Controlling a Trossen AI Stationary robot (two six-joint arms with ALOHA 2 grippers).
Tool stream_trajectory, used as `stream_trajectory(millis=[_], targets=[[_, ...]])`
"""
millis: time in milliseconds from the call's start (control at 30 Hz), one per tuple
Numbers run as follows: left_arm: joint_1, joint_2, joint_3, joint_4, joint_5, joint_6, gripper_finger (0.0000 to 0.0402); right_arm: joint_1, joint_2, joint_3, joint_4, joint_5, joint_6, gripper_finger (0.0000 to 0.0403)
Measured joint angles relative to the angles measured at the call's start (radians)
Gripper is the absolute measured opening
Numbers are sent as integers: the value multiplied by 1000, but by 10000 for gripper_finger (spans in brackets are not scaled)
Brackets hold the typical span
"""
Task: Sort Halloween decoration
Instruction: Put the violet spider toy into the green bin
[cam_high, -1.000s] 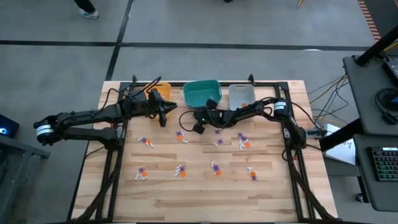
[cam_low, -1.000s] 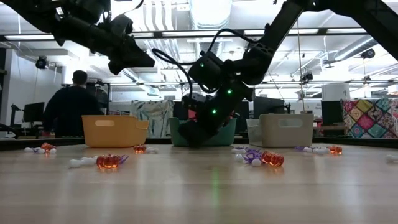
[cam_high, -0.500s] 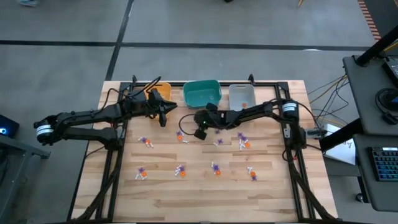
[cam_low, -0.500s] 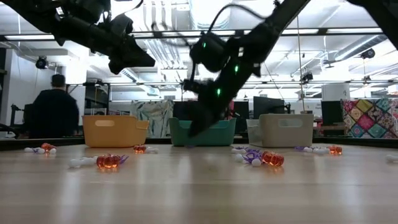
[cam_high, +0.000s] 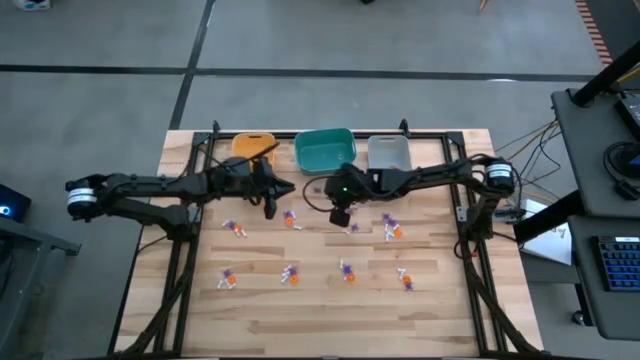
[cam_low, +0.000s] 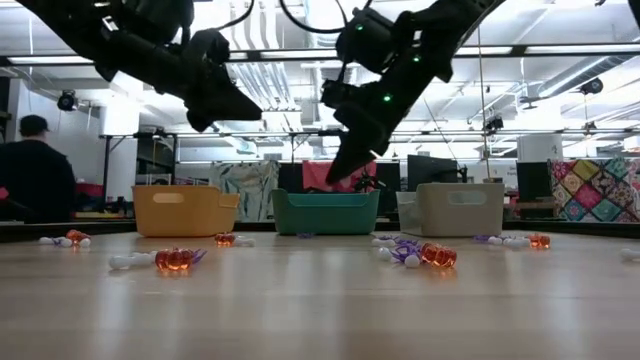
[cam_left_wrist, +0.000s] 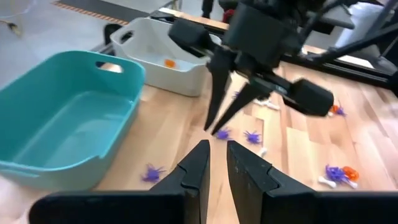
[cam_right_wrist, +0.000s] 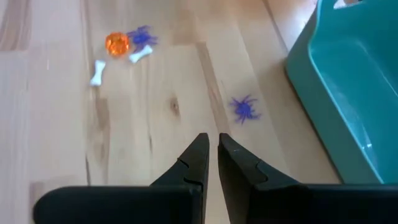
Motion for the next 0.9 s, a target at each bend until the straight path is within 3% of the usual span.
stream_trajectory(millis=[167,333,500,733,900], targets=[[-25,102,1,124,0,0,37,-16,-33,-81,82,-3,-8,26],[-29,201,1,200,0,-2,37,-40,-35,-167,225,-113,-46,26],[-39,286,0,281,0,-35,37,-54,-31,-224,345,-122,-64,26],[-66,378,0,421,1,-27,37,-65,-31,-217,372,-119,-116,28],[-76,394,0,420,1,-27,37,-65,-31,-205,374,-116,-161,29]])
